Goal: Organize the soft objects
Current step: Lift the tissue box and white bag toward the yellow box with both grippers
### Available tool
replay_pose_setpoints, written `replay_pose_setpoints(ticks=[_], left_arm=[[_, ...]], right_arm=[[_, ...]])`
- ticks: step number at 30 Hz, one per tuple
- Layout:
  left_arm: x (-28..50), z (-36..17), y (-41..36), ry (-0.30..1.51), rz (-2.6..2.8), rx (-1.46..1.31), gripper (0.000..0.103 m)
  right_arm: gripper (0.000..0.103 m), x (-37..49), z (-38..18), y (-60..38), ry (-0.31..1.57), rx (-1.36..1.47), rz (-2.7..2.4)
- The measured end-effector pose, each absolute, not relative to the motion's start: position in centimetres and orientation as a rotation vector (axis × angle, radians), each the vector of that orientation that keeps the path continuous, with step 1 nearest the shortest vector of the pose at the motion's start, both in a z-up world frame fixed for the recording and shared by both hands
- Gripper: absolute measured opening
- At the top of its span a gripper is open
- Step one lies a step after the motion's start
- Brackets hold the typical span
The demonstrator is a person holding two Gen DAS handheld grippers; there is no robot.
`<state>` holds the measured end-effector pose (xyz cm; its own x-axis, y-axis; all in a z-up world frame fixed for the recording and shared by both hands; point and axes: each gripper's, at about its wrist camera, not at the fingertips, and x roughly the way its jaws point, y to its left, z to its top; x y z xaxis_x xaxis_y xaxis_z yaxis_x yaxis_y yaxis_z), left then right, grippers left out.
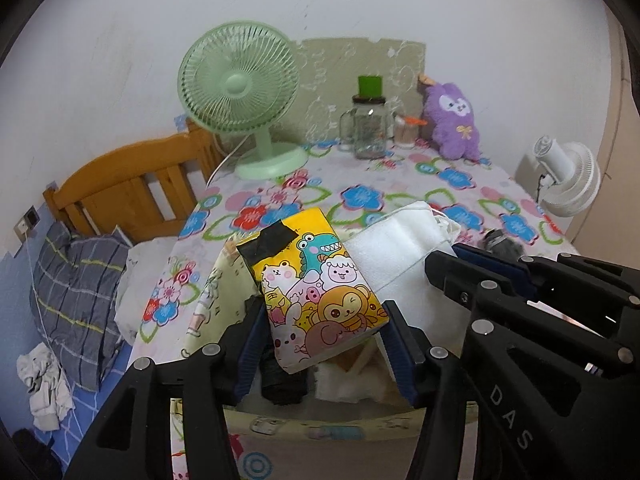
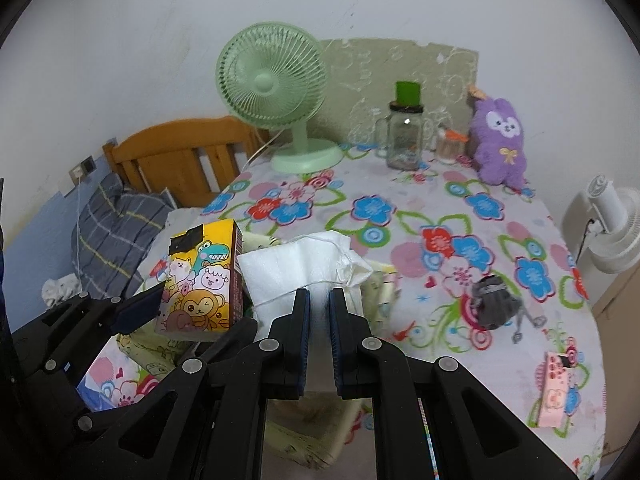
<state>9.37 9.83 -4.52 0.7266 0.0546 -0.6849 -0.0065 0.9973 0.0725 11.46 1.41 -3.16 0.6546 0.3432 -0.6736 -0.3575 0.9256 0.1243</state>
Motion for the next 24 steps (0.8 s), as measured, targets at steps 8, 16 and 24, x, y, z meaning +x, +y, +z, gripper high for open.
replay_pose_setpoints(ticks=[8,16,24], left_arm=[[10.7,-7.2,11.4,0.839,0.057,0.052,0.058],[12.0,-8.7,11.2,0.888,0.042,0.036,0.06],[13.0,-9.0,10.6,0.909,0.035,0.031,0.06]], right_arm=[[0.012,13.1,-6.1,3.2,0.841,-0.019,0.429],[0.012,14.4,-7.8,3.1,0.855,-0.03,0.396],[0.012,15.4,-7.9,2.8,0.831,-0.055,0.398]])
